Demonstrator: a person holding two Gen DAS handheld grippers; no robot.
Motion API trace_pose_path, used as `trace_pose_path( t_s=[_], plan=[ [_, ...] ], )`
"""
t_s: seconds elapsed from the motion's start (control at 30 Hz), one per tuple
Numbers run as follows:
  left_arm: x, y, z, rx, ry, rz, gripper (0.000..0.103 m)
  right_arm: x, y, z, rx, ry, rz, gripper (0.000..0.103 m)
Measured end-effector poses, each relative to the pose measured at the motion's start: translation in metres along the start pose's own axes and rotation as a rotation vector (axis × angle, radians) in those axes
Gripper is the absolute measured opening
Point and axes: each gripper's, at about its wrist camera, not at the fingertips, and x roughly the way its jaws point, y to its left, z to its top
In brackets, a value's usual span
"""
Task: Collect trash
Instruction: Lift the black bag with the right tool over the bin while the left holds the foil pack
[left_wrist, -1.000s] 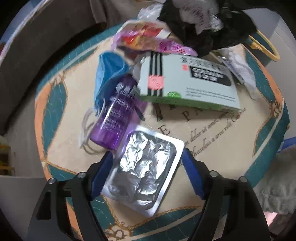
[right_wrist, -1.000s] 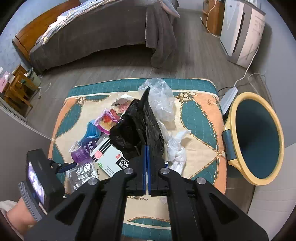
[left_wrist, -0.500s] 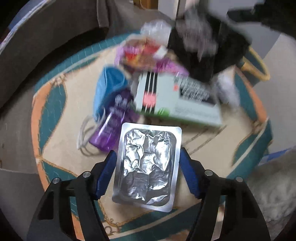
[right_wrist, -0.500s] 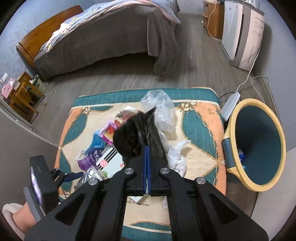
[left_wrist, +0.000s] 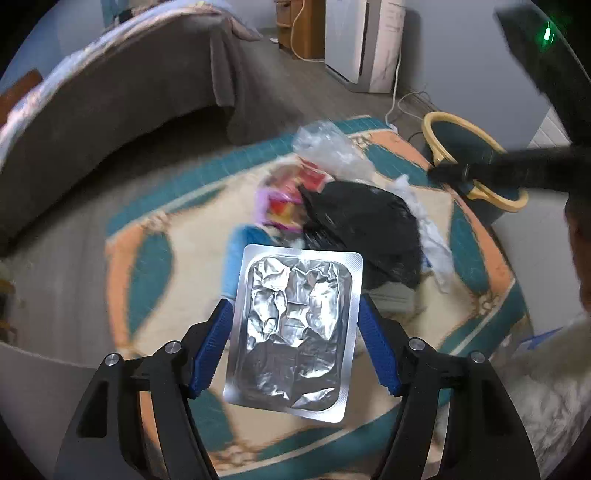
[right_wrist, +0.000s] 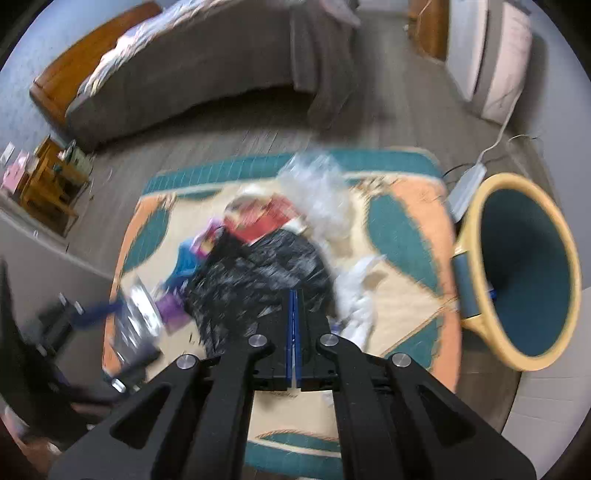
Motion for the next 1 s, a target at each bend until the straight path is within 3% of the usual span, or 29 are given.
trace_pose_path(
  t_s=[0.1,0.13,0.17,0.23,0.4,0.63,0.73,0.83,1.0],
  plan=[
    [-0.016,0.017,0.01,0.047,-0.027,0.051,0.07,0.011,0.003,-0.001,0.002,0.022,-0.026,0.008],
    [-0.022,0.023,0.012,0.062,-0.033,0.072,0.07,0.014,0.003,-0.001,0.012,0.03,-0.027,0.02],
    [-0.024,0.028,0.012,0.069,-0.034,0.084,0.07,0.019,0.001,-0.002,0.03,0.044,-0.037,0.04],
    [-0.025,0.038,0.012,0.074,-0.036,0.106,0.07,0.026,-0.003,-0.003,0.058,0.059,-0.065,0.063],
    [-0.014,0.054,0.005,-0.01,-0.035,0.06,0.07,0.044,-0.03,0.001,0.151,0.088,-0.081,0.064],
    [-0.009,0.051,0.008,0.024,-0.048,0.052,0.07,0.065,-0.037,0.004,0.223,0.119,0.0,0.055],
    [-0.009,0.052,0.009,0.024,-0.054,0.048,0.07,0.073,-0.042,0.002,0.264,0.143,0.052,0.04],
    [-0.009,0.052,0.009,0.026,-0.053,0.052,0.07,0.075,-0.045,0.0,0.276,0.15,0.073,0.009],
    [-0.012,0.052,0.01,0.013,-0.065,0.051,0.07,0.052,-0.038,0.003,0.243,0.08,0.056,0.007]
  ],
)
